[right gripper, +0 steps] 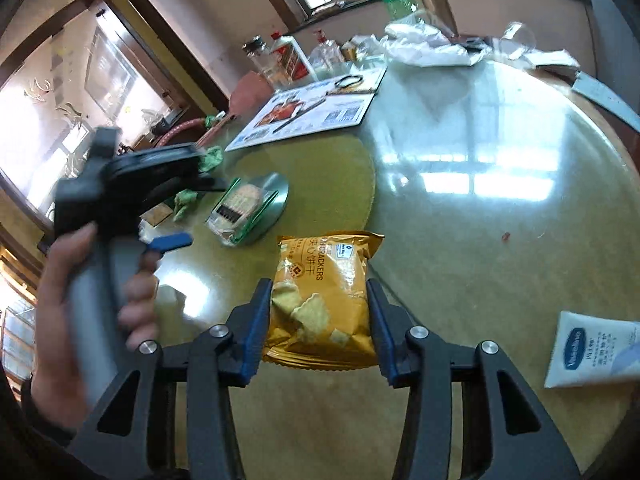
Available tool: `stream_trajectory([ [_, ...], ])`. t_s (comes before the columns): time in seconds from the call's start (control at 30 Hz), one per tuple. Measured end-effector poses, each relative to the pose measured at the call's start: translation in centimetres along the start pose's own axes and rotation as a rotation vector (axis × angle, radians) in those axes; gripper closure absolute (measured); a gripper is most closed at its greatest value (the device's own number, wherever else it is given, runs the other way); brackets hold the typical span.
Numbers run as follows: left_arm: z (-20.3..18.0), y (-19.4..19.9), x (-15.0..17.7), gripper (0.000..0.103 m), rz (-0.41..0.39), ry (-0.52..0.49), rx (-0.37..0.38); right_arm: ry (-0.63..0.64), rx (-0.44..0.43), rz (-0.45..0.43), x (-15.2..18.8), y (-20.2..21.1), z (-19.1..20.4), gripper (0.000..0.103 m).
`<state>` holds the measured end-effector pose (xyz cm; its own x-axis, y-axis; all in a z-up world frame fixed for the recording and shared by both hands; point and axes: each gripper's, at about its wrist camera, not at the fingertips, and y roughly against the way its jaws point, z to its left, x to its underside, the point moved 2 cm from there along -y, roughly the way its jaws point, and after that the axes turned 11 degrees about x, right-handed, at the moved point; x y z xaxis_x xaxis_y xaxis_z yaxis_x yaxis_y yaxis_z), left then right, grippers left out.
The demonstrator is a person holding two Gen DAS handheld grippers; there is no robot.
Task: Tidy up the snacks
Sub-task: 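Grasp the round cracker pack with the left tool while the right tool holds the chip bag, then carry the chip bag and round pack over the yellow tray and open both tools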
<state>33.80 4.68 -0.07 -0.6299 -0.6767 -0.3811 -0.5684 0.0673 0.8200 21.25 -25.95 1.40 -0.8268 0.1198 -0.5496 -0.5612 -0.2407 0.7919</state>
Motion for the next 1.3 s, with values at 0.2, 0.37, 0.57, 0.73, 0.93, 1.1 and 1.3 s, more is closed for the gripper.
stream_trajectory([
  [0.2,-0.4,-3.6,-1.3,0.021,0.003,0.087,-0.166,-0.038,0.003,0.017,0.3,-0.6,-1.9,0.056],
  [0.37,-0.6,-5.4,-1.7,0.009,0.006,0.024,-0.296,-0.06,-0.02,0.017,0.3,-0.5,-2.3,0.056],
  [0.57,0.8,-3.4,0.2,0.026,-0.015,-0.11,-0.244,-0.039,-0.02,0.01,0.5,-0.2,-2.0,0.056],
  [0.73,2.8,0.4,5.5,0.027,0.05,-0.224,-0.201,-0.004,-0.039,-0.028,0.6,0.4,-1.2,0.056],
  [0.93,6.0,9.6,16.8,0.027,0.043,-0.377,-0.021,0.105,-0.145,-0.048,1.8,2.2,1.7,0.056],
  [1.1,10.9,20.1,21.6,0.027,-0.038,-0.376,0.1,0.23,-0.296,-0.038,5.8,6.5,7.2,0.056],
  [1.3,18.1,28.9,18.3,0.027,-0.233,-0.317,0.07,0.373,-0.434,0.014,9.7,8.5,16.4,0.056],
])
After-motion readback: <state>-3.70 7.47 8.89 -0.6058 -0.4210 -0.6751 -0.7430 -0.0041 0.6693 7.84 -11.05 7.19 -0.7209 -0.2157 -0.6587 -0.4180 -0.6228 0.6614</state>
